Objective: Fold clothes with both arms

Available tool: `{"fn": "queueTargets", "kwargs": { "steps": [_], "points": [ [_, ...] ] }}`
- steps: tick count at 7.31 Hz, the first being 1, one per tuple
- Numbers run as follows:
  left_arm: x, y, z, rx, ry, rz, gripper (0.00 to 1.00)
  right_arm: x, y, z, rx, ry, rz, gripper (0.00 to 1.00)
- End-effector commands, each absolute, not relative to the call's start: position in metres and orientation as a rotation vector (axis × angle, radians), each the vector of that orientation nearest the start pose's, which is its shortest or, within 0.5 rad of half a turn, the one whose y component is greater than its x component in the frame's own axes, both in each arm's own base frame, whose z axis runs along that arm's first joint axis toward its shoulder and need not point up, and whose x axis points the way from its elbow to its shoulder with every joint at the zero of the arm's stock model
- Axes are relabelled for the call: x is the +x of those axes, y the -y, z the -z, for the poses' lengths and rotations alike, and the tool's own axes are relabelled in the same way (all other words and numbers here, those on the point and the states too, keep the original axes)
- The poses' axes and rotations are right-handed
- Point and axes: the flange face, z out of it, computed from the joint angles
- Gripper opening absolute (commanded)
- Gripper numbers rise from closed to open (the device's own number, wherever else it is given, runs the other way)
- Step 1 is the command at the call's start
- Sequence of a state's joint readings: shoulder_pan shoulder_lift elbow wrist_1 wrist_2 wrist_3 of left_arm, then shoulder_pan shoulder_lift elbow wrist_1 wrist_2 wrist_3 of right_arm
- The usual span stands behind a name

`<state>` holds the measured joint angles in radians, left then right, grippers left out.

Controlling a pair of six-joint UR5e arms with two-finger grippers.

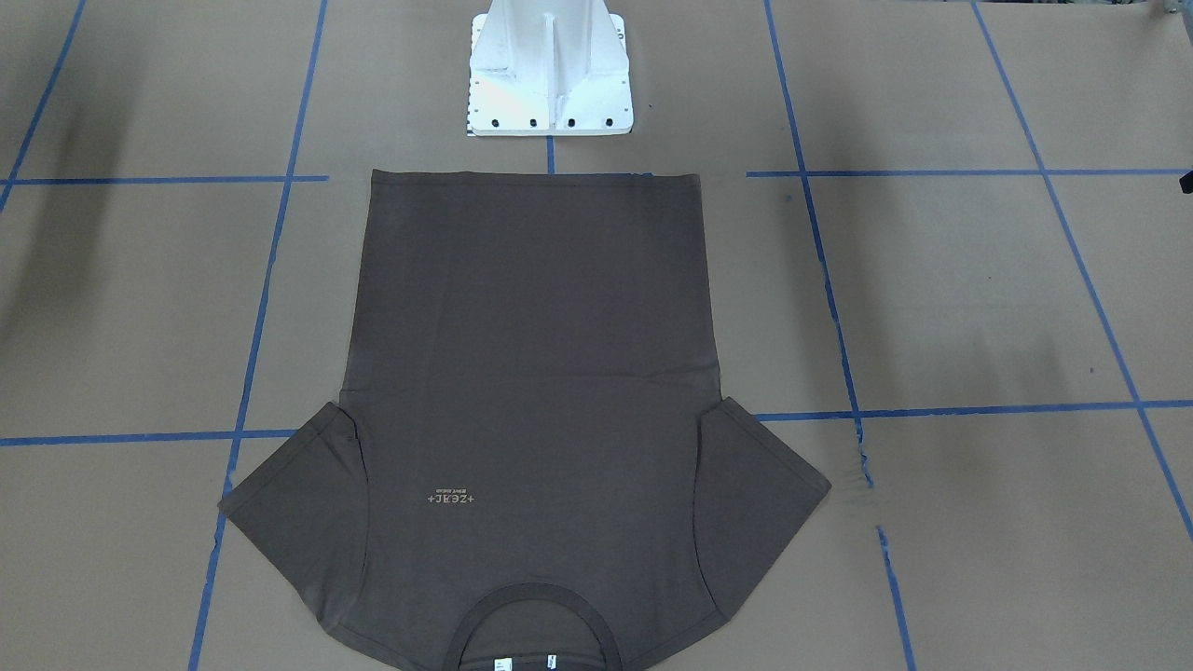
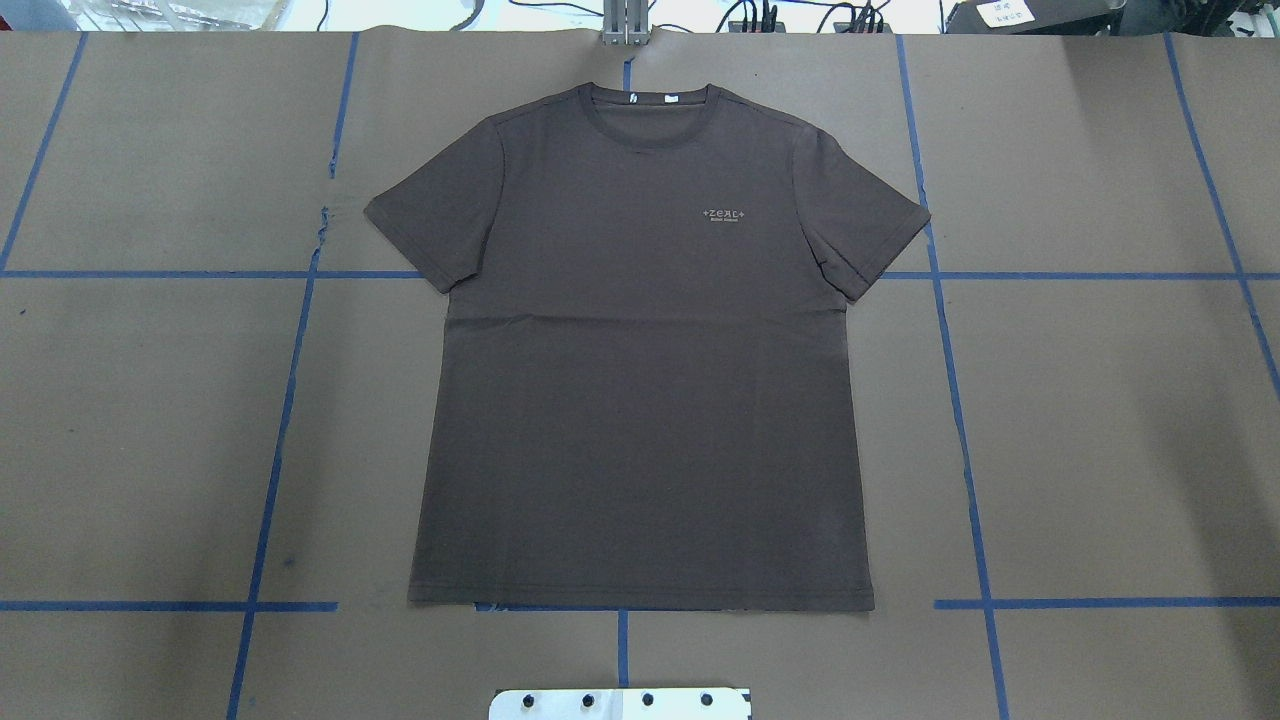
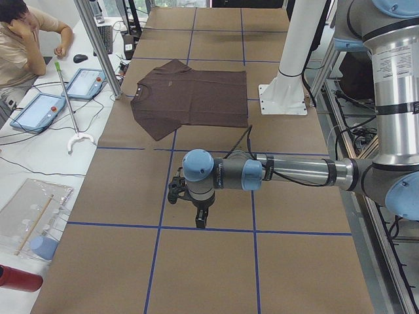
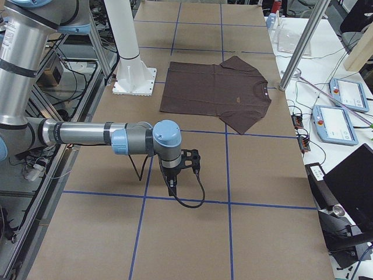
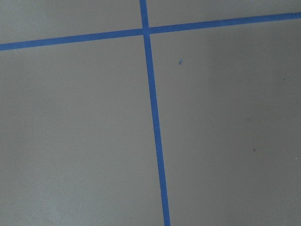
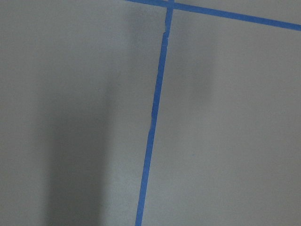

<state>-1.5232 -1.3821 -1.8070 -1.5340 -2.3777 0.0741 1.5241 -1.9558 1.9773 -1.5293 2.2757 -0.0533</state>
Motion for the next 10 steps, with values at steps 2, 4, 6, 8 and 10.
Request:
{"fn": "queueTargets", "kwargs": {
  "steps": [2,4,6,8,10],
  "points": [
    [-0.041,0.416,-0.622,0.038,-0.812,-0.129,1.00,0.052,0.342,-0.615,0.064,0.706,0.110,1.00],
    [-0.042,0.427,-0.600,0.209,-0.796,-0.202,1.00,0.049,0.370,-0.590,0.129,0.731,0.134,1.00],
    [-0.045,0.470,-0.556,0.461,-0.702,-0.288,1.00,0.047,0.434,-0.533,0.270,0.722,0.188,1.00],
    [-0.049,0.496,-0.519,0.606,-0.630,-0.322,1.00,0.043,0.489,-0.519,0.304,0.727,0.204,1.00],
    [-0.046,0.521,-0.514,0.703,-0.624,-0.352,1.00,0.036,0.526,-0.509,0.413,0.787,0.252,1.00]
  ]
}}
